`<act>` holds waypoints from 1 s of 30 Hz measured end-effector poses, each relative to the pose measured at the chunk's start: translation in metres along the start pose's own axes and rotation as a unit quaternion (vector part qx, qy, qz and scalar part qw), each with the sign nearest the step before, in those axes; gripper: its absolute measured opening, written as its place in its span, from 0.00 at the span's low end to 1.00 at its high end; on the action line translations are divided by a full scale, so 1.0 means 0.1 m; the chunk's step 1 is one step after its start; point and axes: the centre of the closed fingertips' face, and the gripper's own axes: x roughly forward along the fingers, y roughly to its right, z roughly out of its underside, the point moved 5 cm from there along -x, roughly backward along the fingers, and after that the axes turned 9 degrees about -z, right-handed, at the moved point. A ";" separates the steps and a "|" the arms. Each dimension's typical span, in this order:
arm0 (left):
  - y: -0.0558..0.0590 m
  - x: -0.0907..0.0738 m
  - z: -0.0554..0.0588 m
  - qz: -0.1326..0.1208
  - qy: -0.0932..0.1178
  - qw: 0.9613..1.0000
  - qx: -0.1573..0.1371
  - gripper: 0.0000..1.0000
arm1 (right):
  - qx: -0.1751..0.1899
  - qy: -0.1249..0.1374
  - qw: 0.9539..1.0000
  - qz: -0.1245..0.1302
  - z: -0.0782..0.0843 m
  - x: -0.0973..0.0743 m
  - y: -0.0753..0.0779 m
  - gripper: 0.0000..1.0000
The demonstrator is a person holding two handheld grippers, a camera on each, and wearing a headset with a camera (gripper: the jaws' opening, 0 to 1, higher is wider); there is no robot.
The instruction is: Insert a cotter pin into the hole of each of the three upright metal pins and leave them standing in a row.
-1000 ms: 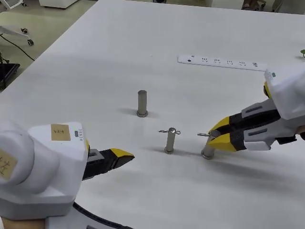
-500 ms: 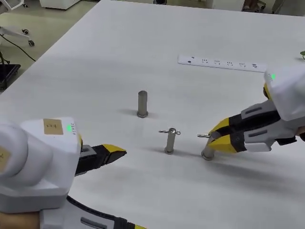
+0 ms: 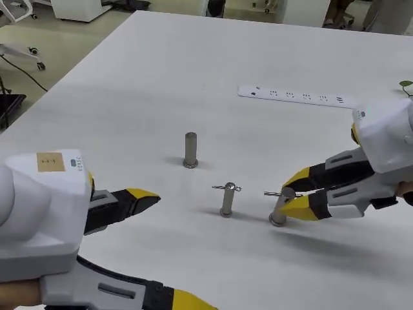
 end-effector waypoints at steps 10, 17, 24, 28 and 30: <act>-0.08 -0.07 -0.12 -0.021 0.025 0.999 -0.009 0.99 | 0.030 0.055 0.996 0.061 -0.06 -0.31 -0.26 0.46; -0.07 -0.09 -0.17 -0.029 0.037 0.999 -0.008 0.99 | 0.059 0.078 0.991 0.090 0.01 -0.42 -0.48 0.55; -0.06 -0.11 -0.18 -0.029 0.045 0.998 -0.020 0.99 | 0.088 0.085 0.986 0.114 0.10 -0.45 -0.60 0.77; -0.05 -0.12 -0.18 -0.029 0.047 0.998 -0.021 0.99 | 0.107 0.096 0.982 0.125 0.12 -0.48 -0.70 0.80; -0.03 -0.12 -0.17 -0.025 0.047 0.998 -0.024 0.99 | 0.117 0.108 0.979 0.124 0.13 -0.49 -0.74 0.81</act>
